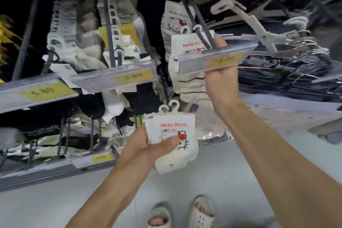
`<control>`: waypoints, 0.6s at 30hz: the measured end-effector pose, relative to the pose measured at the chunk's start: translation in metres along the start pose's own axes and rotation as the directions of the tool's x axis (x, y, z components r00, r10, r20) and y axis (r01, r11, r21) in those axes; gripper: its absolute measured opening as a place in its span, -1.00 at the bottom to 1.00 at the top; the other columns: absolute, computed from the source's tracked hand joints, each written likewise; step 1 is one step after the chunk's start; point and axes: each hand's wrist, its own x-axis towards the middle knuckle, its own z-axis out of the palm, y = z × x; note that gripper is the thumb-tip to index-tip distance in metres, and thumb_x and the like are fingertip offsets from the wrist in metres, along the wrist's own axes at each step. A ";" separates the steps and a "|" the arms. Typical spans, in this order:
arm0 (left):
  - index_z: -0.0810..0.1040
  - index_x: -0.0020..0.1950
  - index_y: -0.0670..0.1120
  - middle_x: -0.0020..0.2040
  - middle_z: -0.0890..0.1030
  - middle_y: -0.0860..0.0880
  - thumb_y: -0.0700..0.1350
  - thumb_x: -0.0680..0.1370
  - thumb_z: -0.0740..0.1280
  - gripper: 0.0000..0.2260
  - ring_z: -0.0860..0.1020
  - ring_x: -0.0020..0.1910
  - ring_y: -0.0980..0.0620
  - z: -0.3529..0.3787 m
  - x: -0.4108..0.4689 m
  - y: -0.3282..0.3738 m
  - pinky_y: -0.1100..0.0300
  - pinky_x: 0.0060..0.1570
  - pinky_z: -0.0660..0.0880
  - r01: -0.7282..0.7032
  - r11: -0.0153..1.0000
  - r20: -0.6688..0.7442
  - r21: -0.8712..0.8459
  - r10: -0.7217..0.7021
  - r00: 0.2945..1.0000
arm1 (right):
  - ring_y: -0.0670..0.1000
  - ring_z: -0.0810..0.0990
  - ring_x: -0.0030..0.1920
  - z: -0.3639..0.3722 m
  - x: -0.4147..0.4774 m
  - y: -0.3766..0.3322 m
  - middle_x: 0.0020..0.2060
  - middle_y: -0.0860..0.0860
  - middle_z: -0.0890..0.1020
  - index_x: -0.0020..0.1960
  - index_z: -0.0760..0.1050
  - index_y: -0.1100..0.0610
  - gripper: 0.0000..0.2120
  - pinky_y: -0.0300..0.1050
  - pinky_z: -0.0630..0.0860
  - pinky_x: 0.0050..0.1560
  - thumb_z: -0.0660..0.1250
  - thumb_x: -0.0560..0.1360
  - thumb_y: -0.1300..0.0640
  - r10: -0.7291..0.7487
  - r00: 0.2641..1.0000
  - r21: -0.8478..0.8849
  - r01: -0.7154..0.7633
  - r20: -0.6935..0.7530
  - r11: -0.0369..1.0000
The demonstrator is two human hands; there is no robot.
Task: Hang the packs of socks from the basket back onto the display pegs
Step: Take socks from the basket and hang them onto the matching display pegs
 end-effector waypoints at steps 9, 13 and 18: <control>0.65 0.13 0.04 0.07 0.74 0.00 -0.12 0.36 0.47 -0.66 0.71 0.06 0.03 0.008 0.022 -0.001 0.30 -0.18 0.60 -0.044 0.996 0.059 -0.083 0.049 0.997 | -0.21 0.62 -0.26 0.013 0.016 0.002 -0.29 -0.15 0.67 0.04 0.40 0.18 -0.63 -0.36 0.55 -0.13 -0.10 0.64 0.49 0.217 0.974 0.491 -0.218 0.059 0.844; 0.60 0.22 -0.02 0.07 0.74 0.01 -0.13 0.37 0.46 -0.59 0.70 0.06 0.04 0.009 0.028 -0.002 0.31 -0.13 0.60 -0.039 0.996 0.081 -0.084 0.045 0.996 | -0.04 0.43 -0.30 0.004 0.006 0.003 -0.02 0.26 0.62 -0.12 0.42 0.20 -0.83 -0.16 0.52 -0.13 0.21 0.56 0.42 0.587 0.801 -0.260 -0.595 -0.116 0.760; 0.62 0.18 0.01 0.06 0.74 0.01 -0.13 0.36 0.48 -0.61 0.71 0.03 0.06 0.008 0.031 -0.003 0.31 -0.20 0.60 -0.020 0.993 0.099 -0.112 0.032 0.995 | -0.26 0.61 -0.19 0.017 0.007 0.002 -0.24 -0.21 0.66 0.00 0.38 0.10 -0.64 -0.42 0.50 -0.20 0.09 0.57 0.55 0.207 0.978 0.217 -0.201 -0.006 0.955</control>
